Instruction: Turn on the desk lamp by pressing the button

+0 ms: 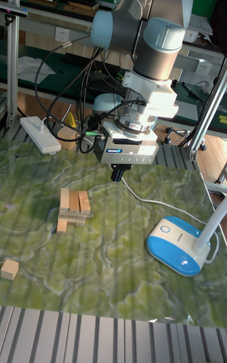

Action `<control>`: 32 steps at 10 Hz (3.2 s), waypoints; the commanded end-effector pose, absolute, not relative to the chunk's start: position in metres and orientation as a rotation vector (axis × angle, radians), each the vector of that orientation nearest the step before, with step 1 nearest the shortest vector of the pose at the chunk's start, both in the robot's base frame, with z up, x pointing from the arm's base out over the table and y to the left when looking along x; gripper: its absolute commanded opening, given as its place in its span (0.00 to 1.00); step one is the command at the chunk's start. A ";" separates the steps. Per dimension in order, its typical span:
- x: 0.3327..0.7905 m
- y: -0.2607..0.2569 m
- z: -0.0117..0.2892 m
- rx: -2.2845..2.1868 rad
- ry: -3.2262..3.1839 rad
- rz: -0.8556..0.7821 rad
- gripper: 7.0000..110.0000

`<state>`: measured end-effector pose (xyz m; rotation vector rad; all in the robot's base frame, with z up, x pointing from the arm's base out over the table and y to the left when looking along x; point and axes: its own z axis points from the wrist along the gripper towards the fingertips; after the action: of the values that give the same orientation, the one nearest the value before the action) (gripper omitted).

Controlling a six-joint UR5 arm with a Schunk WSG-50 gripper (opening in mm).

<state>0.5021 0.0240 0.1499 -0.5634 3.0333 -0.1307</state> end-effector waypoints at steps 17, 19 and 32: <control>0.499 0.038 0.152 -0.522 3.024 -0.026 0.00; 0.499 0.040 0.152 -0.515 3.024 -0.014 0.00; 0.506 0.042 0.148 -0.542 2.999 0.015 0.00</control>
<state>0.5057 0.0417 0.1476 -0.5265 3.0049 -0.0024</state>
